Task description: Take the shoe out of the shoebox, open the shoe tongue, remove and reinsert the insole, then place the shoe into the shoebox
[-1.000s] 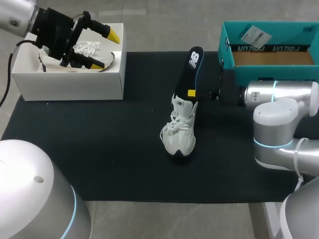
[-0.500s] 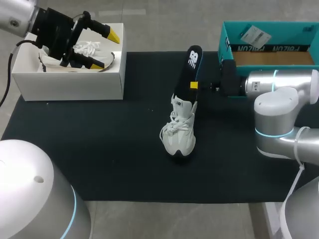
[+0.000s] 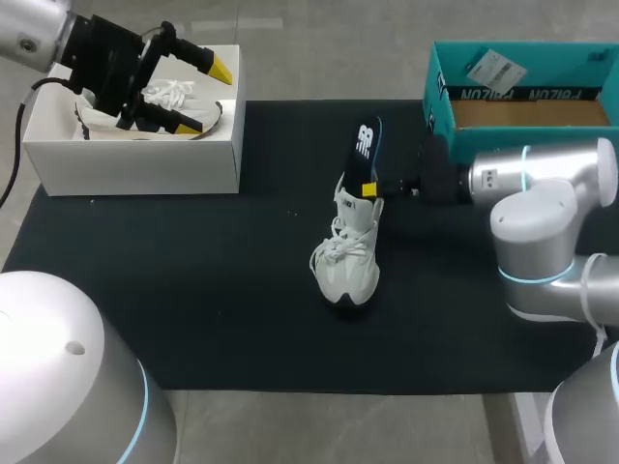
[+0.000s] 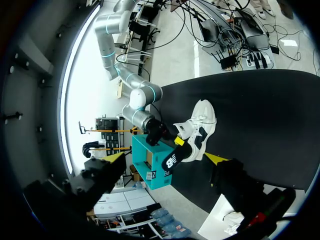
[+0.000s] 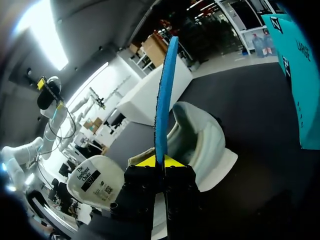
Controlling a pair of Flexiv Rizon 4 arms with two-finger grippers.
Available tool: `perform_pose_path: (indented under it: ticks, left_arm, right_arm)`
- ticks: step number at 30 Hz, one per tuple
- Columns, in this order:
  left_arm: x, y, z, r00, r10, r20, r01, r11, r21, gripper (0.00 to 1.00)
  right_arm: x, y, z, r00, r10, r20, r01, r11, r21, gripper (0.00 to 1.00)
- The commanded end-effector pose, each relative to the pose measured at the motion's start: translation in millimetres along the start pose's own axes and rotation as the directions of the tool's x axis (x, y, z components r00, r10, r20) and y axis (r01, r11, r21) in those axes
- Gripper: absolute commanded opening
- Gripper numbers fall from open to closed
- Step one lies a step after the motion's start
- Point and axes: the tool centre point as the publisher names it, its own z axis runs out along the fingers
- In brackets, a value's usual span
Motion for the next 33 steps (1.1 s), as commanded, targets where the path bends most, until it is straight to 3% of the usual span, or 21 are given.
perform_pose_path:
  ticks: [1, 3, 10, 17, 19, 21, 33]
  left_arm:
    - [-0.5, 0, 0, 1.0, 0.0, -0.005, 0.0, 1.0, 0.001, 1.0]
    - [-0.5, 0, 0, 1.0, 0.0, -0.005, 0.0, 1.0, 0.001, 1.0]
    - [-0.5, 0, 0, 1.0, 0.0, -0.005, 0.0, 1.0, 0.001, 1.0]
    - [-0.5, 0, 0, 1.0, 0.0, -0.005, 0.0, 1.0, 0.001, 1.0]
    - [-0.5, 0, 0, 1.0, 0.0, -0.005, 0.0, 1.0, 0.001, 1.0]
    - [-0.5, 0, 0, 1.0, 0.0, -0.005, 0.0, 1.0, 0.001, 1.0]
    - [-0.5, 0, 0, 1.0, 0.0, -0.005, 0.0, 1.0, 0.001, 1.0]
  right_arm:
    - [6.6, -3.4, -3, 1.0, 0.003, 0.01, -0.002, 1.0, -0.012, 0.32]
    - [6.6, 2.0, -3, 1.0, -0.006, 0.013, 0.006, 1.0, -0.017, 0.4]
    - [-0.2, 28.6, -4, 0.999, -0.039, 0.022, 0.04, 0.998, -0.048, 0.39]
    - [-13.2, 52.5, -3, 0.996, -0.077, 0.038, 0.079, 0.994, -0.07, 0.32]
    - [-14.7, 55.5, -4, 0.996, -0.078, 0.042, 0.081, 0.994, -0.075, 0.23]
    - [-15.4, 56.0, -4, 0.996, -0.078, 0.047, 0.081, 0.994, -0.07, 0.0]
    - [-11.4, 22.4, 5, 0.998, -0.032, 0.047, 0.031, 0.999, 0.013, 0.0]
